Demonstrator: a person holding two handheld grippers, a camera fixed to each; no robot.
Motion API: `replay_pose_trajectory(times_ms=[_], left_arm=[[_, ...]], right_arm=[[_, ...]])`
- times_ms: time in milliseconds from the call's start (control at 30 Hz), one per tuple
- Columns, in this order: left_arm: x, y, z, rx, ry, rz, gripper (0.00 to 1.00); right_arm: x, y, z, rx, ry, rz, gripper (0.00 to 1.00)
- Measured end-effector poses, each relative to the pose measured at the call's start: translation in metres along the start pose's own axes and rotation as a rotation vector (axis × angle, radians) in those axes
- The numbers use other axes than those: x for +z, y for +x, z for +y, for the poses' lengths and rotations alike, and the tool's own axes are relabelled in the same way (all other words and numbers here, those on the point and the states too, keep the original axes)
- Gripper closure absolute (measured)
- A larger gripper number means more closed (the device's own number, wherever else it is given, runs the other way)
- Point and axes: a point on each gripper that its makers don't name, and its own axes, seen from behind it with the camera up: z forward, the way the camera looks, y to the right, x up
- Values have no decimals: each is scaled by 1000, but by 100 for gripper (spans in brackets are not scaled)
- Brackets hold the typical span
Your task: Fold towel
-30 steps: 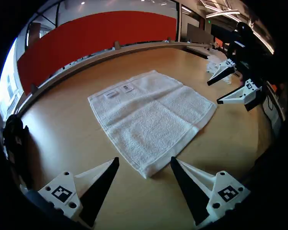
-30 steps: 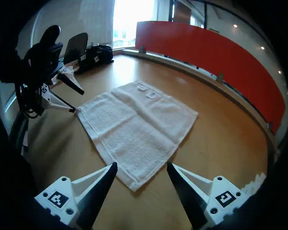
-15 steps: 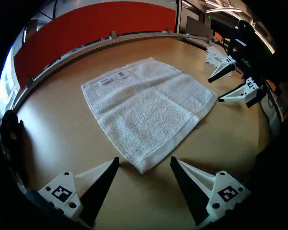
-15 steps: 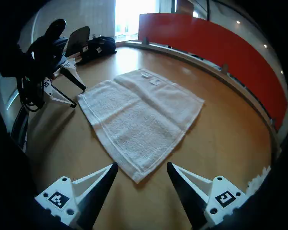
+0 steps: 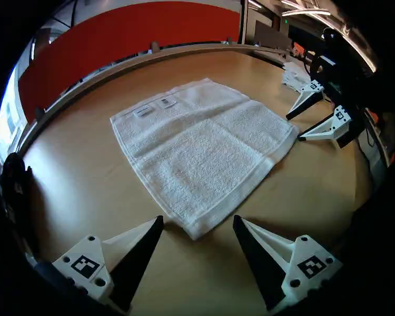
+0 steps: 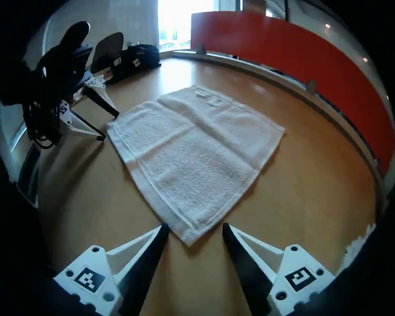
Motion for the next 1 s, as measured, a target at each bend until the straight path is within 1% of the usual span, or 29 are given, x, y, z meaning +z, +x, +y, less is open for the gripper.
replay_pose_trajectory(times_ms=[100,233,333,500,633,800,867,900,933,1000], left_arm=[[0,0,1,2,-1,-2,4],[0,0,1,4,0,-3,5],[0,0,1,4,3,-5,5],[-1,-1,-1,-1,12,-9,14],[-1,-1,-2,-6,17,-12,21],[-2,-1,-1,-10,21,-17,28],[-2,-1,0,-9,21,-19,34],[-2,-1,1,-8,20,-20,38],[-2,-1,2,-7,20,-21,43],[-2,-1,3,-6,19,-23,49]], right_arm=[[0,0,-2,0,5,0,28],[0,0,-2,7,8,-2,31],[0,0,0,15,6,-4,38],[0,0,4,26,2,-8,53],[-1,-1,5,26,1,-8,63],[-2,-1,3,21,1,-8,65],[-2,-1,3,21,3,-7,65],[-2,-1,2,21,4,-7,65],[-2,-1,2,20,6,-7,66],[-2,-1,2,18,9,-8,71]])
